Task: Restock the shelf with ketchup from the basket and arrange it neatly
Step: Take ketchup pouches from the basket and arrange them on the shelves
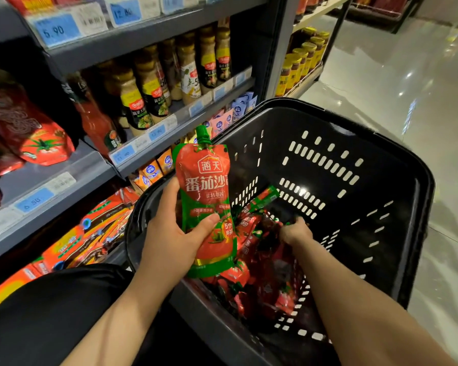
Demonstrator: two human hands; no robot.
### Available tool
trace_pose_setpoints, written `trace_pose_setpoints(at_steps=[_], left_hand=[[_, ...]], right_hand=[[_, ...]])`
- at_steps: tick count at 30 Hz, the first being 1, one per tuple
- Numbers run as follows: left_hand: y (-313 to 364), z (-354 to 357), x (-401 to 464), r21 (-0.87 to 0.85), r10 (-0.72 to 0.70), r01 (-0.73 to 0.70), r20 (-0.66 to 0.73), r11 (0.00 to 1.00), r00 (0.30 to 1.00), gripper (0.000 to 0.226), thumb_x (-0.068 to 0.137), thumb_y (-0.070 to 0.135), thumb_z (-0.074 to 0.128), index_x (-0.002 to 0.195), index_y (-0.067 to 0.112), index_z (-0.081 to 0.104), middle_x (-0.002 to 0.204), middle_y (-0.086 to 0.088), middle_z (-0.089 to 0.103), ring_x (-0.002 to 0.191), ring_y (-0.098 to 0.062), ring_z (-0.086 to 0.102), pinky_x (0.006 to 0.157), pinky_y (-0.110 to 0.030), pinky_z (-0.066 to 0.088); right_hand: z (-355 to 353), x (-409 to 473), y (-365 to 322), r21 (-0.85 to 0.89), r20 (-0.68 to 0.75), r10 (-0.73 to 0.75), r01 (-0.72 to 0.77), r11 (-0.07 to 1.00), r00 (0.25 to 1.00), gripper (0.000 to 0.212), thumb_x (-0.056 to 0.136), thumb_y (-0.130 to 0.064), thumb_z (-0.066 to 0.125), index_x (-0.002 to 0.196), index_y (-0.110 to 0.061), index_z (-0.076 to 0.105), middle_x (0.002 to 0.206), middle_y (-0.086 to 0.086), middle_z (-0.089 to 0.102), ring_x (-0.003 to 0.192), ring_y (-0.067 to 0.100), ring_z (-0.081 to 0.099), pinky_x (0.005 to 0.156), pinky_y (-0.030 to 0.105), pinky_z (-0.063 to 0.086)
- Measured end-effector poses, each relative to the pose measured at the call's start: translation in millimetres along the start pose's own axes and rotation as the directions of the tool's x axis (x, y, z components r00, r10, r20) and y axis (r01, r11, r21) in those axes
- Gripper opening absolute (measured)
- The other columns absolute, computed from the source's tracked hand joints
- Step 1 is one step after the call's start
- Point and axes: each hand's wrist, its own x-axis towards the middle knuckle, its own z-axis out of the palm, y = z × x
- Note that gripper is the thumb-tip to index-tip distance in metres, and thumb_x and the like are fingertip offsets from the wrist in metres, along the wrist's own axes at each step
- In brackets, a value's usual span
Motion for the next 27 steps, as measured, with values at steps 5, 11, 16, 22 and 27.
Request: trace_pose_setpoints(at_steps=[5, 11, 16, 22, 27], left_hand=[[-3.0, 0.8, 1.8, 0.006, -0.036, 0.037, -0.071, 0.999, 0.997, 0.082, 0.08, 0.036, 0.073, 0.146, 0.036, 0.024, 0.138, 0.01, 0.049, 0.119, -0.012, 0.054, 0.098, -0.05, 0.047], [4.1, 0.8, 0.9, -0.086, -0.032, 0.019, -0.147, 0.996, 0.989, 0.08, 0.084, 0.028, 0.071, 0.147, 0.036, 0.023, 0.125, 0.017, 0.052, 0.104, 0.003, 0.054, 0.094, -0.035, 0.049], [8.4, -7.8, -3.4, -0.303, -0.037, 0.026, -0.03, 0.953, 0.999, 0.061, 0.084, 0.049, 0.064, 0.132, 0.063, 0.029, 0.118, 0.026, 0.06, 0.114, 0.0, 0.056, 0.096, -0.039, 0.05], [11.5, -8.8, -5.6, -0.394, 0.001, -0.017, -0.041, 0.919, 0.999, 0.103, 0.044, 0.077, 0.075, 0.134, 0.056, 0.03, 0.113, 0.024, 0.064, 0.105, -0.001, 0.063, 0.095, -0.04, 0.05], [9.8, -5.4, -4.5, -0.377, -0.019, -0.041, -0.154, 0.925, 0.988, 0.107, 0.053, 0.048, 0.088, 0.139, 0.035, 0.027, 0.114, 0.019, 0.06, 0.104, 0.005, 0.061, 0.087, -0.024, 0.054]], right_hand=[[-21.3, -61.4, -72.2, 0.363, 0.069, -0.407, 0.357, 0.861, 0.911, 0.062, 0.069, -0.007, 0.06, 0.124, -0.035, 0.049, 0.1, 0.006, 0.064, 0.087, 0.028, 0.066, 0.079, 0.047, 0.057], [-30.3, -170.6, -88.3, 0.225, -0.24, -0.766, 0.801, 0.554, 0.597, 0.038, 0.074, -0.022, 0.067, 0.106, -0.034, 0.051, 0.084, -0.016, 0.063, 0.073, 0.004, 0.063, 0.07, 0.037, 0.056], [-14.3, -191.9, -98.3, 0.217, -0.259, -0.787, 0.827, 0.518, 0.56, 0.02, 0.092, -0.044, 0.053, 0.107, -0.034, 0.061, 0.085, -0.022, 0.064, 0.082, 0.0, 0.062, 0.08, 0.036, 0.053], [-12.5, -197.5, -99.5, 0.501, -0.172, -0.71, 0.681, 0.533, 0.683, 0.031, 0.092, -0.009, 0.036, 0.107, -0.026, 0.058, 0.104, -0.011, 0.064, 0.1, 0.005, 0.061, 0.093, 0.041, 0.05], [-18.8, -210.4, -92.0, 0.671, 0.015, -0.747, 0.547, 0.5, 0.664, 0.055, 0.094, 0.008, 0.028, 0.109, -0.038, 0.052, 0.122, -0.009, 0.06, 0.117, 0.007, 0.055, 0.092, 0.035, 0.053]])
